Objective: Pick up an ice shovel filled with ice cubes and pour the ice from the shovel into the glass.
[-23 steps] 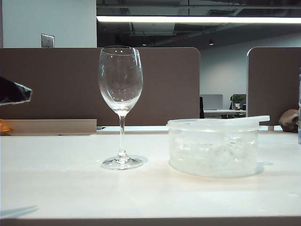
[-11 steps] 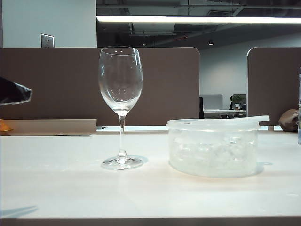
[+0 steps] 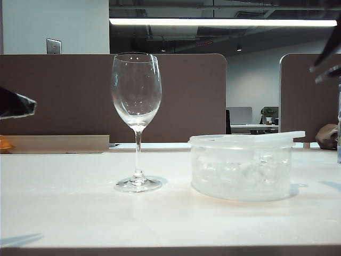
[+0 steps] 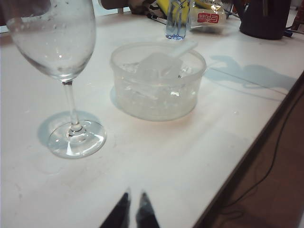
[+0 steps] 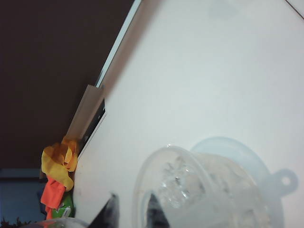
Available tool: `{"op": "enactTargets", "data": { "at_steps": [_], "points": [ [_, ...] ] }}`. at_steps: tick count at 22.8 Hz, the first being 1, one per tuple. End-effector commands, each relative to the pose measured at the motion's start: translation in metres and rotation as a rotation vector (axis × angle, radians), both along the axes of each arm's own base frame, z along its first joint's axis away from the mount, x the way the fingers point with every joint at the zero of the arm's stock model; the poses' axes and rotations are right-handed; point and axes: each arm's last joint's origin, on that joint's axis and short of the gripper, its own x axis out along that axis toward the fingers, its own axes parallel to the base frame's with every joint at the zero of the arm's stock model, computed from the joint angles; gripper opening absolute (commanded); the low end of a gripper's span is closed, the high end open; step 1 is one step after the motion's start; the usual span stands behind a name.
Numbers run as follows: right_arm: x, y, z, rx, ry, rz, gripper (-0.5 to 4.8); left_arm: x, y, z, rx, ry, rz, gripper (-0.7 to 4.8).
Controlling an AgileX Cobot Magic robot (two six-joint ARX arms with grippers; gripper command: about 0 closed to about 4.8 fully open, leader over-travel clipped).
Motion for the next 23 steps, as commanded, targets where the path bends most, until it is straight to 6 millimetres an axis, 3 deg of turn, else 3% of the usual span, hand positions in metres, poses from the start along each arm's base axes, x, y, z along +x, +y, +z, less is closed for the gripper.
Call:
{"op": "enactTargets", "data": {
  "at_steps": [1,7,12,23],
  "points": [
    [-0.007,0.000,-0.023,0.112,0.006,-0.060,0.84,0.000,0.000,0.001,-0.008,-0.003,0.000,0.29],
    [-0.033,-0.005,-0.064,0.226,-0.121,-0.181,0.86,0.000,0.000,0.001,-0.008,-0.004,0.000,0.29],
    [-0.052,-0.008,-0.094,0.248,-0.150,-0.239,1.18,0.000,0.000,0.001,-0.008,-0.004,0.000,0.29],
    [-0.050,-0.008,-0.088,0.275,-0.200,-0.262,1.18,0.000,0.000,0.001,-0.008,-0.004,0.000,0.29]
  ]
}}
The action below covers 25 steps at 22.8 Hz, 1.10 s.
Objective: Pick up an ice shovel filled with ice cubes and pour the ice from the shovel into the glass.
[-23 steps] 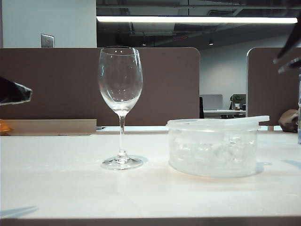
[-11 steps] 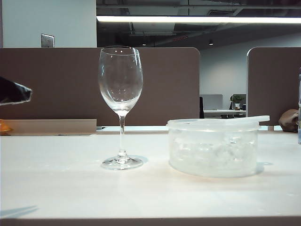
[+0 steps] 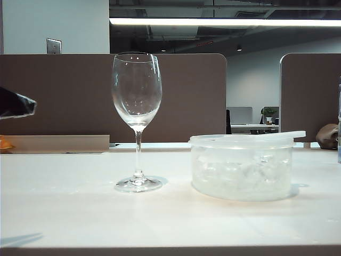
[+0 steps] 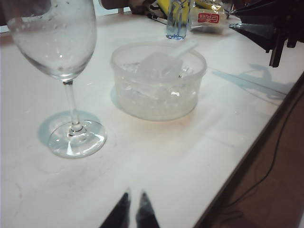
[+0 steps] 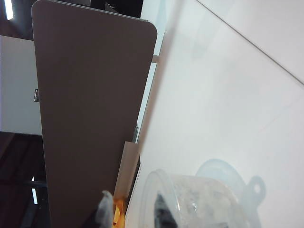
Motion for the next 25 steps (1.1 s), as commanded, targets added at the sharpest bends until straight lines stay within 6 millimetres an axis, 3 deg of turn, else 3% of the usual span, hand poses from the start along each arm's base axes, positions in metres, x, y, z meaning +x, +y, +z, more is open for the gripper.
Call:
{"op": "enactTargets", "data": {
  "at_steps": [1,14,22,25],
  "points": [
    [0.000,0.000,0.002,0.029,-0.012,-0.001,1.17,0.000,0.000,0.001,-0.008,-0.003,0.000,0.29],
    [0.016,0.020,0.020,-0.048,0.154,-0.007,1.20,0.000,0.000,0.001,-0.008,-0.003,0.000,0.29],
    [0.028,0.027,0.010,-0.030,0.177,0.028,2.20,0.000,0.000,0.001,-0.008,-0.004,0.000,0.29],
    [0.033,0.029,0.008,-0.020,0.175,0.051,2.22,0.000,0.000,0.001,-0.008,-0.003,-0.001,0.29]
  ]
}}
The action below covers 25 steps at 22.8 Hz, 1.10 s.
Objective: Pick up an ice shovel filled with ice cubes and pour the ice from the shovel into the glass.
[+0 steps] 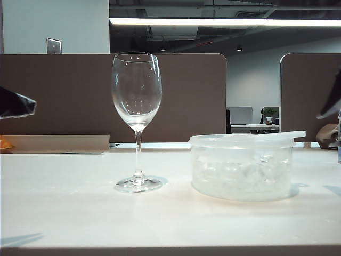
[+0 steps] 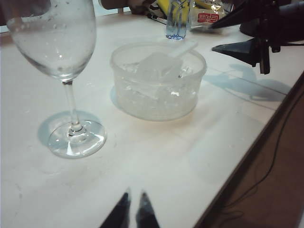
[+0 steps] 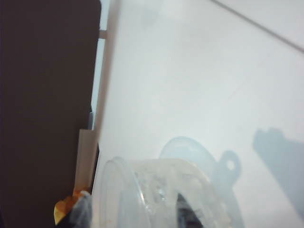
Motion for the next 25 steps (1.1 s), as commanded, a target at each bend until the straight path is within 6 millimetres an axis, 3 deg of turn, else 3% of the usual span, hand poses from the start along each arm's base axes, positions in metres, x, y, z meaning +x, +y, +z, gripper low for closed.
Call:
{"op": "enactTargets", "data": {
  "at_steps": [1,15,25],
  "points": [
    [0.007,0.003,0.003,0.026,-0.033,0.025,2.23,0.000,0.000,0.001,-0.008,-0.004,0.000,0.29],
    [0.036,0.019,0.005,0.035,-0.010,0.078,2.43,0.000,0.000,0.001,-0.008,-0.004,-0.001,0.29],
    [0.040,0.022,-0.001,0.032,0.020,0.085,2.42,0.000,0.000,0.001,-0.008,-0.004,0.000,0.29]
  ]
}}
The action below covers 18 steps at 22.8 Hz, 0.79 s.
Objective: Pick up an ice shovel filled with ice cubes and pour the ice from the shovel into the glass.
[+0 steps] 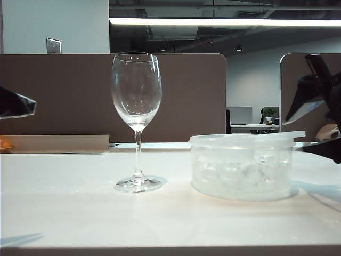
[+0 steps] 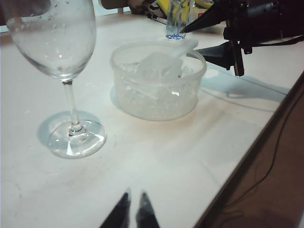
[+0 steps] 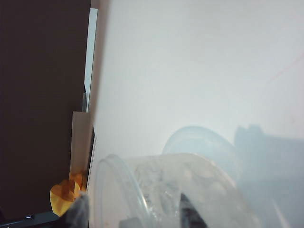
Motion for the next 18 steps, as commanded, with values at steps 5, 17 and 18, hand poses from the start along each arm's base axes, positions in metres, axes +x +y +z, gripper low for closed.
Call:
{"op": "enactTargets", "data": {
  "at_steps": [5,17,18],
  "points": [
    [0.0011,0.0029,0.0033,0.010,-0.023,0.006,2.38,0.0000,-0.0001,0.0011,-0.008,-0.004,-0.001,0.29],
    [0.0007,0.0053,0.0044,0.015,-0.035,0.010,1.15,0.0000,-0.0001,0.0011,-0.008,-0.004,-0.001,0.29],
    [0.0007,0.0053,0.0045,0.015,-0.035,0.010,1.11,0.0000,-0.0001,0.0011,-0.008,-0.004,-0.001,0.29]
  ]
}}
